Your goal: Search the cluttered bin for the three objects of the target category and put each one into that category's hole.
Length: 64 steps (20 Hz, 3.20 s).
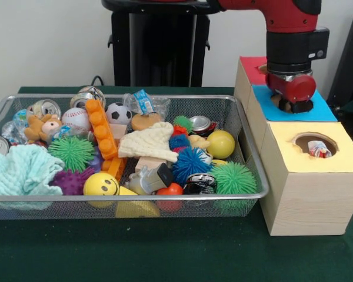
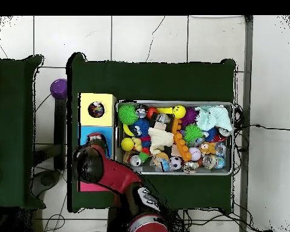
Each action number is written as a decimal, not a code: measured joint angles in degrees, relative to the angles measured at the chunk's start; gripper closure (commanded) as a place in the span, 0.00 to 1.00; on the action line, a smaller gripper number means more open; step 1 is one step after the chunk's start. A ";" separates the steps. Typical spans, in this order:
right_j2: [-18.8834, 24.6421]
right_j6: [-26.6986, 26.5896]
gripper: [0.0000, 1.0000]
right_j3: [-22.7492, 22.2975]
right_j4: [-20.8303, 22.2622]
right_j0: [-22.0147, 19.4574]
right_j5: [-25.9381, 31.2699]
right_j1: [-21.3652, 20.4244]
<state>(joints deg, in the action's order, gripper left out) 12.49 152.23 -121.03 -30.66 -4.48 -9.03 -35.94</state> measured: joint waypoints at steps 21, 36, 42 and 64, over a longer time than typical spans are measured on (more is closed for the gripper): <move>17.76 6.25 1.00 -3.11 13.33 -18.92 -1.28 4.78; 18.73 9.27 1.00 0.07 11.73 -14.05 -2.75 6.39; 17.20 9.25 1.00 0.27 10.18 -11.89 -2.71 5.38; -15.05 9.32 1.00 5.44 -12.90 27.41 5.41 -1.60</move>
<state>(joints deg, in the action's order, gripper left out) -2.55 161.55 -115.60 -43.56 22.93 -3.62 -37.54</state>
